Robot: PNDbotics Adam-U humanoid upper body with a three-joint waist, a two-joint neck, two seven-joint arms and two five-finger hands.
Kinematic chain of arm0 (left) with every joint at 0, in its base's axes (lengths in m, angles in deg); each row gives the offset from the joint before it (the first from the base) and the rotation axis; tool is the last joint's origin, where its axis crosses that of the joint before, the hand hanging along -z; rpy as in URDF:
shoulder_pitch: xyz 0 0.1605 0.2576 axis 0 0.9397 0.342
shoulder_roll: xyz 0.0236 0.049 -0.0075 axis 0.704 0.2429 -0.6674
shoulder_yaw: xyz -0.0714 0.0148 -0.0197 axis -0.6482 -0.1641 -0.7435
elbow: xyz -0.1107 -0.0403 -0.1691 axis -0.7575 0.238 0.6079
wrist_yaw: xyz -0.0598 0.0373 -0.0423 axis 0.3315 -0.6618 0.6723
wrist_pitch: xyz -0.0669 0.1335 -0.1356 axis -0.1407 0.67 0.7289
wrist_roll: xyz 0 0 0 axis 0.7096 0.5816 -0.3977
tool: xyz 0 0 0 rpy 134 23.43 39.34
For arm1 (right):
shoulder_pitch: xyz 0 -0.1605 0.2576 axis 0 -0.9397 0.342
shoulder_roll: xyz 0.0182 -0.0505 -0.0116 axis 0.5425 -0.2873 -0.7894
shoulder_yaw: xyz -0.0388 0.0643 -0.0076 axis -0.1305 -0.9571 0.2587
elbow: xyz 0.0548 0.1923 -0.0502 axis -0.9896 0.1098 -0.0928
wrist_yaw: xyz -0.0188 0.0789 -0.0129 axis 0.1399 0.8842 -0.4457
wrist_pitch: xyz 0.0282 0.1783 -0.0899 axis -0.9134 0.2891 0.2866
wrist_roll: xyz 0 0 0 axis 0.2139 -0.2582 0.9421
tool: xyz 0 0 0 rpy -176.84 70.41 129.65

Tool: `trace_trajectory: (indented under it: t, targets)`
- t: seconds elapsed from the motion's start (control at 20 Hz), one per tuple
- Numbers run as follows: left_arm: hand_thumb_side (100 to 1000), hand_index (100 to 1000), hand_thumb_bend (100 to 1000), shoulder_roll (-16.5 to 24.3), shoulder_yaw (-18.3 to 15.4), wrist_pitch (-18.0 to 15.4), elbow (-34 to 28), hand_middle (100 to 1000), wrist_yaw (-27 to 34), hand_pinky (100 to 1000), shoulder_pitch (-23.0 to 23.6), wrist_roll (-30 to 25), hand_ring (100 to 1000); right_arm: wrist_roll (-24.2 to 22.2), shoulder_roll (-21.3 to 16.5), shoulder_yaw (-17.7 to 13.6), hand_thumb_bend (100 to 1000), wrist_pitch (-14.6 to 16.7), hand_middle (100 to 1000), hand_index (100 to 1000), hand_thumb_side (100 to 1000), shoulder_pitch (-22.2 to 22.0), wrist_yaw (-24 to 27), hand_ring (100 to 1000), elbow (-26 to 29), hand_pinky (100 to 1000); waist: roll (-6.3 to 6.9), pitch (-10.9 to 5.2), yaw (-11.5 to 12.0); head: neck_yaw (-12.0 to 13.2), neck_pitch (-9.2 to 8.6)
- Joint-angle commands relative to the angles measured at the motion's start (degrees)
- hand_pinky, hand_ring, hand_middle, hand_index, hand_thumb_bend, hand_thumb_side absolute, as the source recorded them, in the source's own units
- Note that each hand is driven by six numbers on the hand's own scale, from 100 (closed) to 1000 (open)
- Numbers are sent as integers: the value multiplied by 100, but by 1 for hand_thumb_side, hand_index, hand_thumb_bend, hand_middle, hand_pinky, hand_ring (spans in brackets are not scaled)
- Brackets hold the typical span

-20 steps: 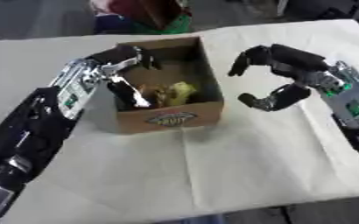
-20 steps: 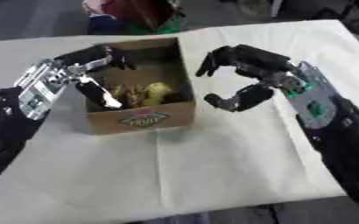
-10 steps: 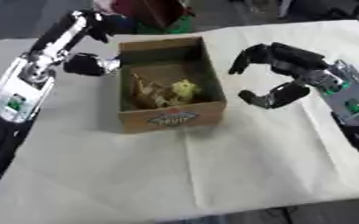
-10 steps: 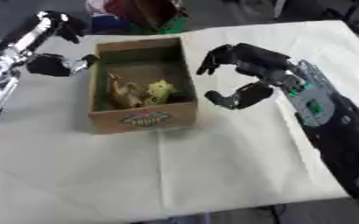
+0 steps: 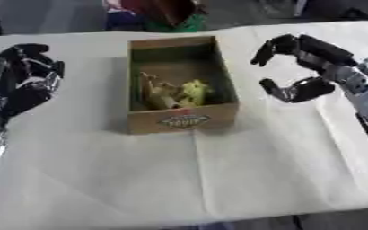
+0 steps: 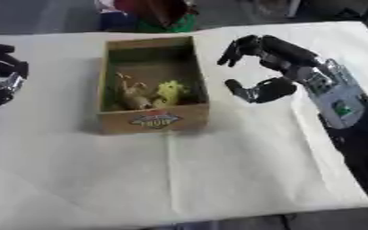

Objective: Pick up objects on the table and place them in the box.

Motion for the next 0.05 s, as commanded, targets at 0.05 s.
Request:
trace_trajectory:
  t: [0.05]
  targets:
    - [230, 750, 265, -12, -173, 48, -125, 553, 124, 663, 116, 179, 563, 78, -214, -194, 124, -135, 657, 773, 419, -18, 161, 633, 180, 662, -3, -74, 11, -35, 27]
